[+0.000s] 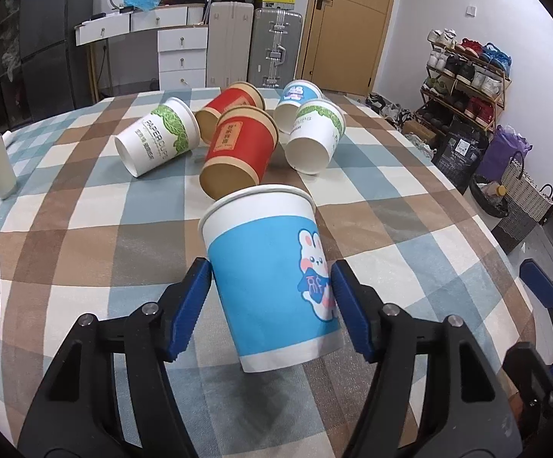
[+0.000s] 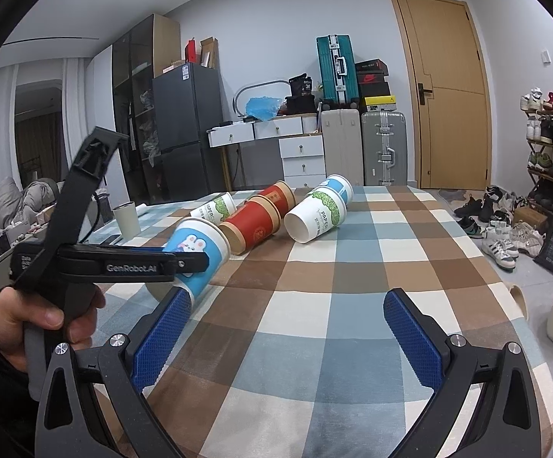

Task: Flip cup upright
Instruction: 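Lift the blue cup with the left gripper and rotate it toward the right gripper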

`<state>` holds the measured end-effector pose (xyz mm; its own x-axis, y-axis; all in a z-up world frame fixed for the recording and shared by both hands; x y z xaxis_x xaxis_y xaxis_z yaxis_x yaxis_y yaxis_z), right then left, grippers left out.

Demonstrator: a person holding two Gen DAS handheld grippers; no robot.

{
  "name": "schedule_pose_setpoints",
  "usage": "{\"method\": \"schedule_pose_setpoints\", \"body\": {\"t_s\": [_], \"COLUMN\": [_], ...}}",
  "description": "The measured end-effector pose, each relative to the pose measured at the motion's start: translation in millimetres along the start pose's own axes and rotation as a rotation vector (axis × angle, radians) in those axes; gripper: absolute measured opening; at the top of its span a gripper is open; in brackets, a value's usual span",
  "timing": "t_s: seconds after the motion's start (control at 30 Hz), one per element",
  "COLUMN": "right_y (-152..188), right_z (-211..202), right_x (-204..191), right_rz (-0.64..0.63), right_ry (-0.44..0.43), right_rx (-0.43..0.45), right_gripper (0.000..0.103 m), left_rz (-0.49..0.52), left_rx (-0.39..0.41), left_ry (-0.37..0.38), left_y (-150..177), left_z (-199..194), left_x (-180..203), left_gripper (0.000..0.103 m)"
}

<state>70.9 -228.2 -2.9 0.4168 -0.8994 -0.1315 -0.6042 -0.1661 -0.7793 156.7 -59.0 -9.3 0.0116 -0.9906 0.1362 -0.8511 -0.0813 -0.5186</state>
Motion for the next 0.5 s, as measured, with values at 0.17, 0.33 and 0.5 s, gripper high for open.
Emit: {"method": "schedule_pose_setpoints", "body": {"t_s": [0.17,0.33,0.5], "right_y": [0.3,1.0,3.9], "right_z": [-1.0,-2.9,-4.8], "right_x": [-4.1,-7.0,-9.1], "right_rz": [-0.007,-0.013,-0.014], "right_ry": [0.003,0.006,0.009], "right_rx": [0.003,0.003,0.001], "right_gripper": [0.103,0.103,0.103], "left_rz": [0.001,0.006,0.010], "left_rx": [0.030,0.053,0.055], "left_ry": [0.003,0.004,0.025], "left_y": [8.9,24.1,45.5], "left_z": [-23.0,-43.7,-58.3], "left_x": [-5.8,-10.7,-11.8], "left_gripper": [0.063,0.063,0.063]}}
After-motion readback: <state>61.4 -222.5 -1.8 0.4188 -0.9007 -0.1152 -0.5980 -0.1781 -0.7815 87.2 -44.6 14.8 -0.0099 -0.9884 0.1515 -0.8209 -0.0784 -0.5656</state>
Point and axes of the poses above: each gripper's, at about its wrist camera, not at the fingertips, and z roughly the way its jaws point, x to its right, y to its underside, the point moved 1 cm from there along z, roughly the way its jaws point, and after that the axes turned 15 degrees about -x, right-handed, at the moved point
